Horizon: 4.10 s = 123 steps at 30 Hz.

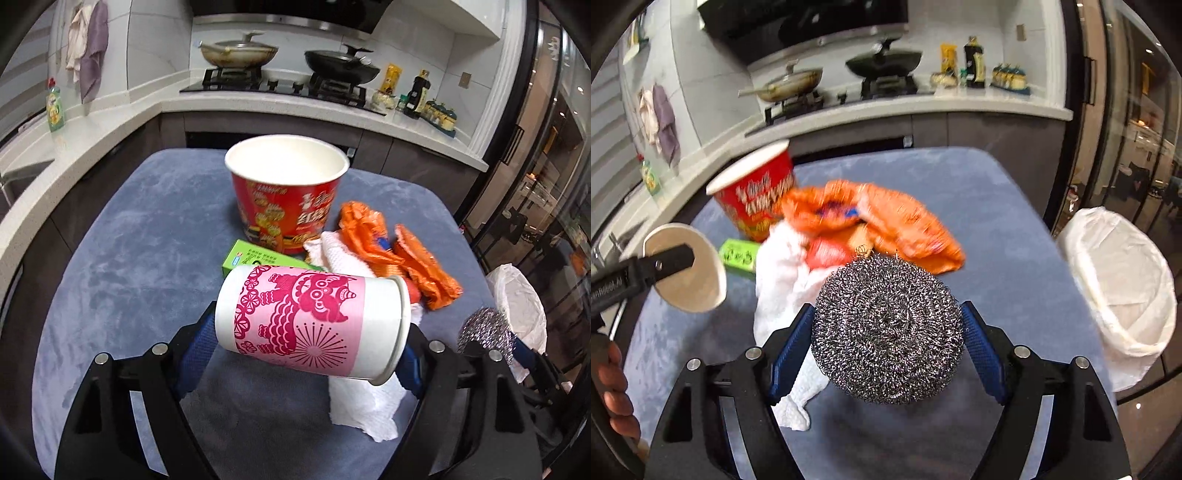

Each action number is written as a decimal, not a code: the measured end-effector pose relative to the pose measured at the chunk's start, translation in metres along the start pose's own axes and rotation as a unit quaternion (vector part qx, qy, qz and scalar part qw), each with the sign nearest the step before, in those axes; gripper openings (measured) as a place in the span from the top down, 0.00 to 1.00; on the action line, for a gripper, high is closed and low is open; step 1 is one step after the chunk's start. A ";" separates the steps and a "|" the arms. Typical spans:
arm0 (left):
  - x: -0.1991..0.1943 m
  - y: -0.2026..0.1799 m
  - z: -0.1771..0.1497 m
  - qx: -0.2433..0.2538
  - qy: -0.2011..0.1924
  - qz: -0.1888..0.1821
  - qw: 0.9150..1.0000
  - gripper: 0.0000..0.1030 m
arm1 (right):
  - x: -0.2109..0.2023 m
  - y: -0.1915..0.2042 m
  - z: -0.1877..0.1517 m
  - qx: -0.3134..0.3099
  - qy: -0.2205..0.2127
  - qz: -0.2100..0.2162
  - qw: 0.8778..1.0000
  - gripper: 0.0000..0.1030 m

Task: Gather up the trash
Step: 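Carry the cup and steel wool to the bin and release both, then grasp the orange snack wrapper with the right tool while the left tool grasps the paper towel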

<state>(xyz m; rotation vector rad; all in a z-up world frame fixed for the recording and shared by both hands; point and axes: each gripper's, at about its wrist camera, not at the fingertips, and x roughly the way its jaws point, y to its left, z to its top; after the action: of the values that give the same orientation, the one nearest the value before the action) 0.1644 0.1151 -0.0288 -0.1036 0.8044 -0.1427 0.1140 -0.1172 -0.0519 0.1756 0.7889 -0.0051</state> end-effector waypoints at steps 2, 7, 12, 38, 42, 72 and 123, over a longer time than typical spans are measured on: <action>-0.011 -0.008 0.001 0.009 -0.011 -0.005 1.000 0.24 | -0.010 -0.007 0.004 0.007 -0.012 -0.003 1.000 0.27; -0.034 -0.031 0.005 0.024 -0.030 -0.025 0.999 0.24 | -0.043 -0.034 0.015 0.026 -0.046 -0.017 0.998 0.27; -0.053 -0.067 0.009 0.051 -0.049 -0.048 0.996 0.24 | -0.073 -0.065 0.021 0.042 -0.078 -0.035 0.995 0.27; 0.016 -0.328 0.006 0.204 -0.009 -0.180 0.962 0.25 | -0.079 -0.275 0.013 0.150 -0.072 -0.162 0.973 0.27; 0.035 -0.353 0.002 0.222 0.006 -0.179 0.958 0.25 | -0.062 -0.290 0.013 0.158 -0.061 -0.167 0.971 0.27; 0.049 -0.337 0.027 0.158 0.030 -0.186 0.969 0.09 | -0.063 -0.275 0.032 0.167 -0.080 -0.144 0.972 0.18; 0.077 -0.004 -0.026 -0.020 0.105 -0.029 0.994 0.09 | 0.111 -0.011 0.047 -0.032 0.046 -0.024 0.998 0.34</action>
<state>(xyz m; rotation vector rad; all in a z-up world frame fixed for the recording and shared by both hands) 0.1980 0.0973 -0.1011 -0.1526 1.0156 -0.1954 0.2248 -0.1287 -0.0995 0.0976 0.8834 -0.0174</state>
